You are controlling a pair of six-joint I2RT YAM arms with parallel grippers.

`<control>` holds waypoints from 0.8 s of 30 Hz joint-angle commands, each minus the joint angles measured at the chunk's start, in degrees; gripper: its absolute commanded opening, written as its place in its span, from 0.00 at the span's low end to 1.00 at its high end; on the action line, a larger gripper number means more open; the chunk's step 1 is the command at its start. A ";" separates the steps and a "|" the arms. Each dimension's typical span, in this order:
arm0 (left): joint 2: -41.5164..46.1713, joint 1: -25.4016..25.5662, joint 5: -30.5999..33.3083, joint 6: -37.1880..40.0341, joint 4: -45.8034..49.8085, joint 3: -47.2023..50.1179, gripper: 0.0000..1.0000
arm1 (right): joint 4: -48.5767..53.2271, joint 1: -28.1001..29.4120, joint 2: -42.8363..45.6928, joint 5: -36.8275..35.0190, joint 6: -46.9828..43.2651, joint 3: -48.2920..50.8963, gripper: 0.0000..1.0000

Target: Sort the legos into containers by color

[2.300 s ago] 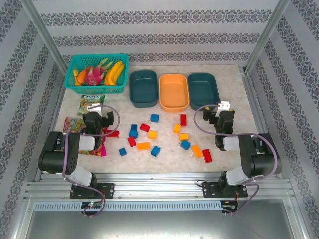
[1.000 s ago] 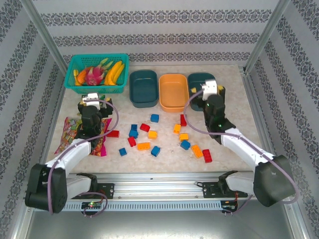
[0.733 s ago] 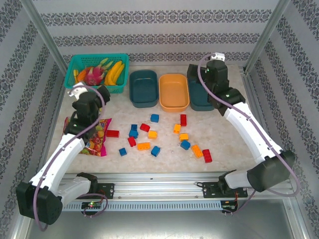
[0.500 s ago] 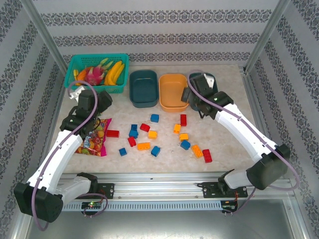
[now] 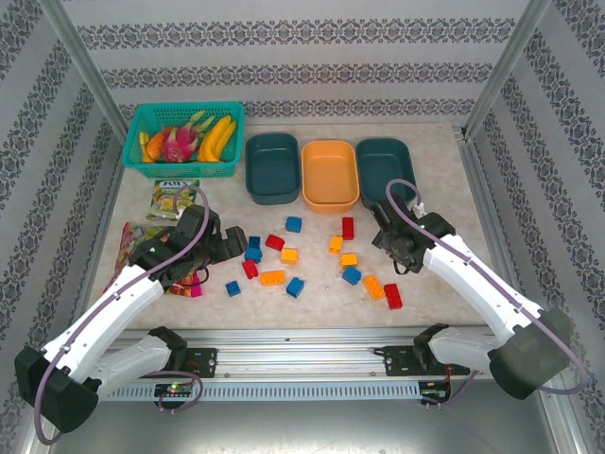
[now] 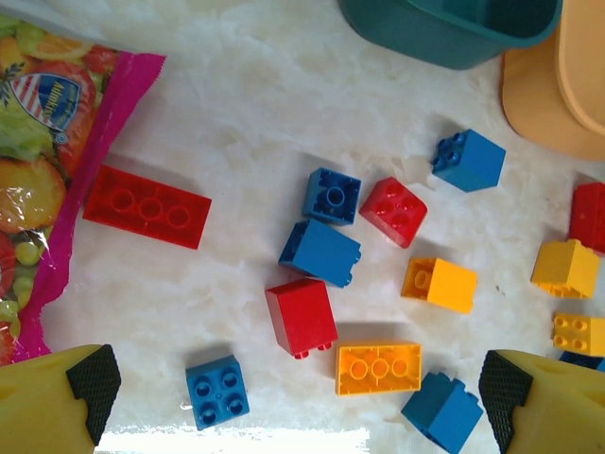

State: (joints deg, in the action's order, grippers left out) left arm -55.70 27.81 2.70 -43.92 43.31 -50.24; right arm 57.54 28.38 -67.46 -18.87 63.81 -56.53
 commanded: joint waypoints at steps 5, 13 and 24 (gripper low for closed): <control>-1.00 0.84 -2.35 1.96 1.25 -1.16 1.00 | -1.47 0.98 -1.61 0.68 -0.61 1.55 0.75; -2.75 1.92 -5.62 3.64 2.26 -2.69 1.00 | 1.58 3.94 1.63 1.75 5.61 7.16 0.74; -0.07 2.70 -8.84 3.22 0.57 1.30 1.00 | -1.93 0.37 8.87 8.47 6.74 19.88 0.77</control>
State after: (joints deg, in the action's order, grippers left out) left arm -56.73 29.32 -4.95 -41.36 43.33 -49.89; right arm 57.23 29.91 -60.42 -13.45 71.00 -39.70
